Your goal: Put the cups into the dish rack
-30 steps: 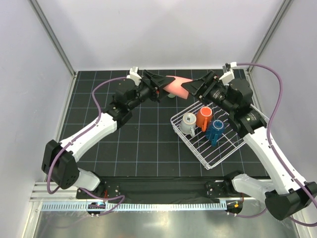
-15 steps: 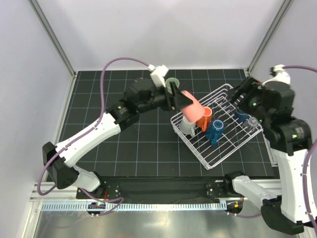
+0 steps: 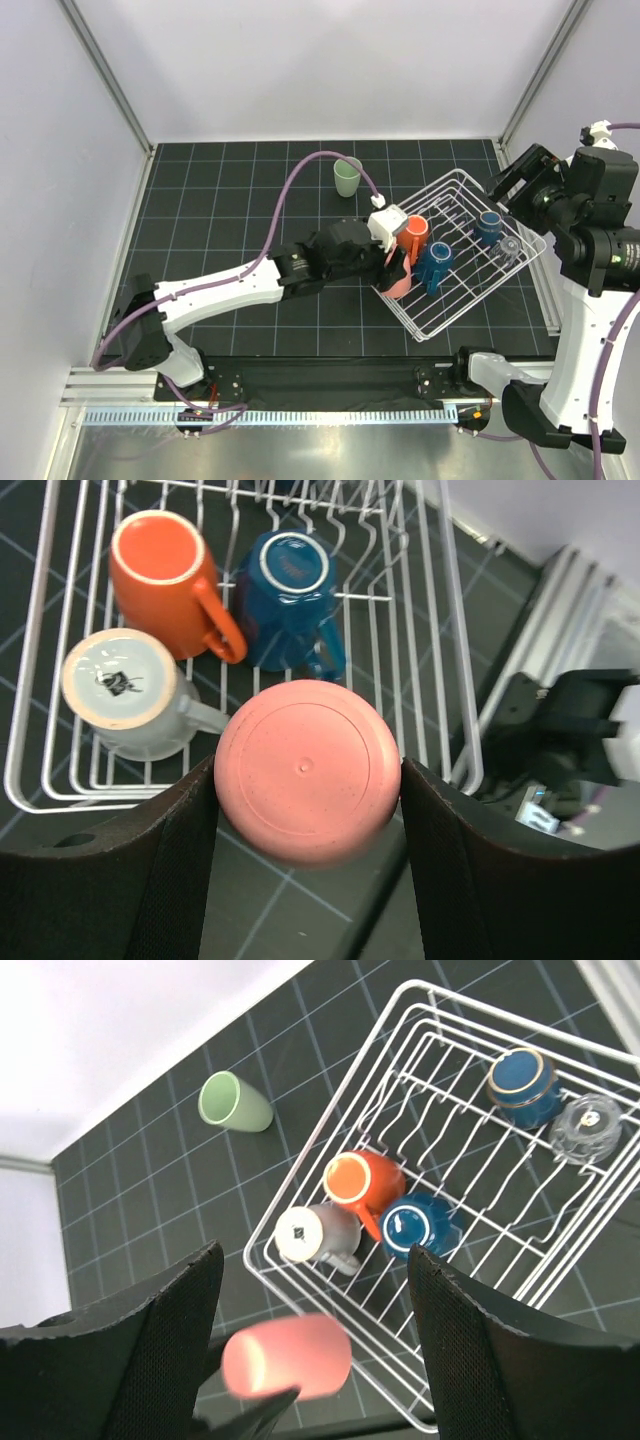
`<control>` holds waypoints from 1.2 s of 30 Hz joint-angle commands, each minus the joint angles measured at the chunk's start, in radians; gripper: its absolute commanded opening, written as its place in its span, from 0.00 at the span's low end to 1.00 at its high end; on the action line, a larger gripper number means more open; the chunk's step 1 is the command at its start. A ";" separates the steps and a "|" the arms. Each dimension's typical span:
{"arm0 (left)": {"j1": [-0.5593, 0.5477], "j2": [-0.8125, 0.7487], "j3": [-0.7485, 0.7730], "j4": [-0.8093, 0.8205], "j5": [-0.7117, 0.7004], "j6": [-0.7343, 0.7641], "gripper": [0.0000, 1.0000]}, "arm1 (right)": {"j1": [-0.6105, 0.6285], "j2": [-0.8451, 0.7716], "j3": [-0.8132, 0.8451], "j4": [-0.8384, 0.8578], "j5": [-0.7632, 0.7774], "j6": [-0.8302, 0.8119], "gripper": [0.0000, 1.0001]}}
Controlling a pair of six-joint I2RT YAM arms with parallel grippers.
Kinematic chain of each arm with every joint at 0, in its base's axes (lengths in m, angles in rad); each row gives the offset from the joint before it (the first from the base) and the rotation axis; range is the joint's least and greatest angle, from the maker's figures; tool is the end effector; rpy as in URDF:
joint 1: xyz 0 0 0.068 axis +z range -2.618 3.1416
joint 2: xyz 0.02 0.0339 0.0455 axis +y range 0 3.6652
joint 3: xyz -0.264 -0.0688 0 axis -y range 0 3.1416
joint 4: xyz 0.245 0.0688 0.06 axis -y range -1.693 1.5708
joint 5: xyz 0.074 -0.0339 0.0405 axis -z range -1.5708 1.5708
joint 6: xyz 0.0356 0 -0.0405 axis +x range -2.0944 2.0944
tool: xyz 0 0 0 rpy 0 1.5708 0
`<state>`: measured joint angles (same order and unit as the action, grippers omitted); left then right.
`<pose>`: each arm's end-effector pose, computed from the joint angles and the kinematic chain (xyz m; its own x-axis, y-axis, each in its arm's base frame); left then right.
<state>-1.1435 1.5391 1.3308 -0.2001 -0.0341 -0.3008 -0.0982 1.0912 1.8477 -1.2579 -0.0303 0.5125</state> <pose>0.1521 -0.3311 0.3419 -0.4228 0.2141 -0.8806 0.8076 0.5299 -0.2590 0.1307 -0.0118 0.5068 -0.3818 0.5301 -0.7571 0.2969 0.8461 0.4427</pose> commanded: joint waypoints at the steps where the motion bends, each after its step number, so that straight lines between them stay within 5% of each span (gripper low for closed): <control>1: -0.019 0.032 -0.008 0.126 -0.099 0.111 0.00 | -0.008 -0.034 0.002 -0.011 -0.075 0.011 0.75; 36: -0.122 0.236 0.117 0.194 -0.248 0.169 0.00 | -0.012 -0.022 -0.038 -0.055 -0.121 -0.051 0.75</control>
<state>-1.2579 1.7725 1.3979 -0.0422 -0.2672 -0.1452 -0.1070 1.0714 1.8153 -1.3193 -0.1299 0.4759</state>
